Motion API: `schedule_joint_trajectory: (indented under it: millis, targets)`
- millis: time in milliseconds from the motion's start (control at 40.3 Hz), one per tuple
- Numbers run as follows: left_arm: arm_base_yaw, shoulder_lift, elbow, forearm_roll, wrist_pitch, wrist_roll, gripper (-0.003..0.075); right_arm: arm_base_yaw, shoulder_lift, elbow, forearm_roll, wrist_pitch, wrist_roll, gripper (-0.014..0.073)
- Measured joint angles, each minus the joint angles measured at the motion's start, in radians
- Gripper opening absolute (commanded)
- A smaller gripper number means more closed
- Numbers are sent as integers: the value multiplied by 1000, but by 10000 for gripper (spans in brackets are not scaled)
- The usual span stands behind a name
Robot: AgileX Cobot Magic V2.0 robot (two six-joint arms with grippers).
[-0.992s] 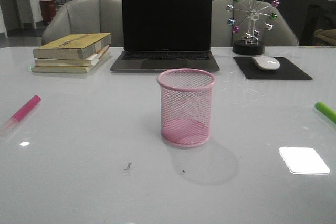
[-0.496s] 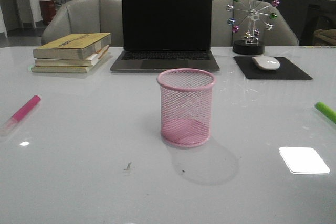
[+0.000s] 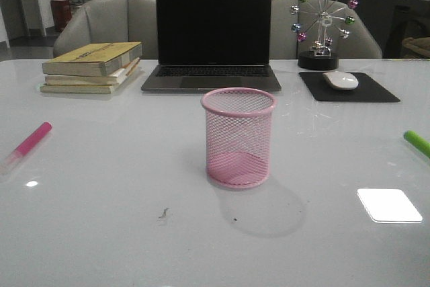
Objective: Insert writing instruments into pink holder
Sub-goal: 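Lower the right gripper and grasp the green marker upright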
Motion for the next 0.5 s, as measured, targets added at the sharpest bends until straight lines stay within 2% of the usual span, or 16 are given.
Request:
schedule_joint_trajectory:
  millis: [223, 496]
  targets:
    - [-114, 0, 0, 0, -2, 0, 522, -45, 117, -72, -5, 0, 10, 507]
    - [-125, 0, 0, 0, -2, 0, 447, -45, 373, -224, -25, -25, 10, 507]
